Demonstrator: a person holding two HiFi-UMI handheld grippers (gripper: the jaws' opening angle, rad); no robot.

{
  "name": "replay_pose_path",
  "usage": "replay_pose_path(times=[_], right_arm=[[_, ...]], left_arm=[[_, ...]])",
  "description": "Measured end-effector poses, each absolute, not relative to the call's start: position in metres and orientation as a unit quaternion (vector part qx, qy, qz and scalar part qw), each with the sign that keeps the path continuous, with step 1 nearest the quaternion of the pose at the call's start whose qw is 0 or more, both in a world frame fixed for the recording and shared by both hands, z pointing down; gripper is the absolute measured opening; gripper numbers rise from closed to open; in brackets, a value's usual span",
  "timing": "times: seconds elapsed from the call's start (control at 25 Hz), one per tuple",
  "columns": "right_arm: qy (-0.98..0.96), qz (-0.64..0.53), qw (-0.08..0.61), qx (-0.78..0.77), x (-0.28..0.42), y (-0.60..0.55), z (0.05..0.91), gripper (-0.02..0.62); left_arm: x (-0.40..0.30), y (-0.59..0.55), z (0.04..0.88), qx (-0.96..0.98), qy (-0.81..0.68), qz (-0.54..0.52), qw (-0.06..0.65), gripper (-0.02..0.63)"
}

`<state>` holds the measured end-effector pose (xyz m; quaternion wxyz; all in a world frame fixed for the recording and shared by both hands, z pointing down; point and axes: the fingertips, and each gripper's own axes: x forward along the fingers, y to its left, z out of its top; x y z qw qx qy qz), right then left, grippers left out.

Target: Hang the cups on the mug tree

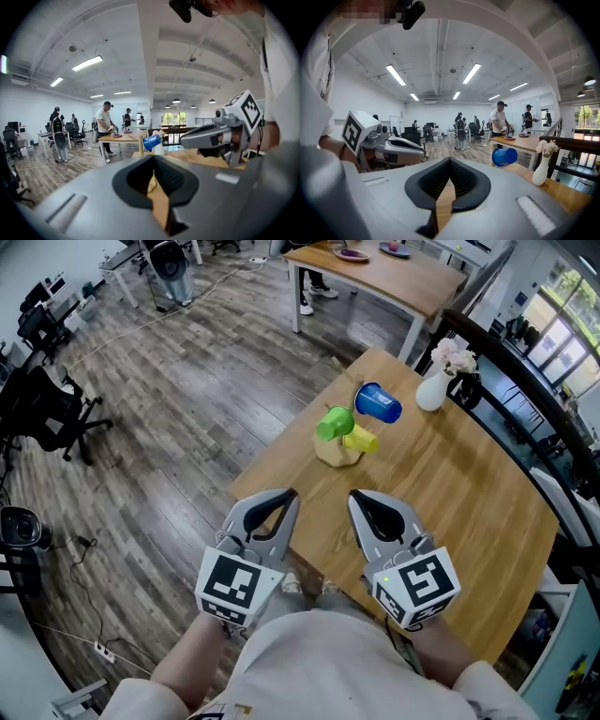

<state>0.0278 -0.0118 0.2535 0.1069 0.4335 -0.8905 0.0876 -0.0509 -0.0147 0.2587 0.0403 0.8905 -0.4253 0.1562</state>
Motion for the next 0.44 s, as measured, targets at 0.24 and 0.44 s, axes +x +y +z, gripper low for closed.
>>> replay_pose_path(times=[0.24,0.44], right_arm=[[-0.894,0.087,0.102,0.428,0.0220,-0.0122,0.2571,0.000],[-0.896,0.088,0.100,0.425,0.0167,-0.0104,0.2535,0.000]], left_arm=[[-0.0492,-0.0142,0.2619,0.891,-0.425,0.156,0.040,0.002],[-0.0482,-0.0088,0.2620,0.892,-0.423,0.156,0.042,0.002]])
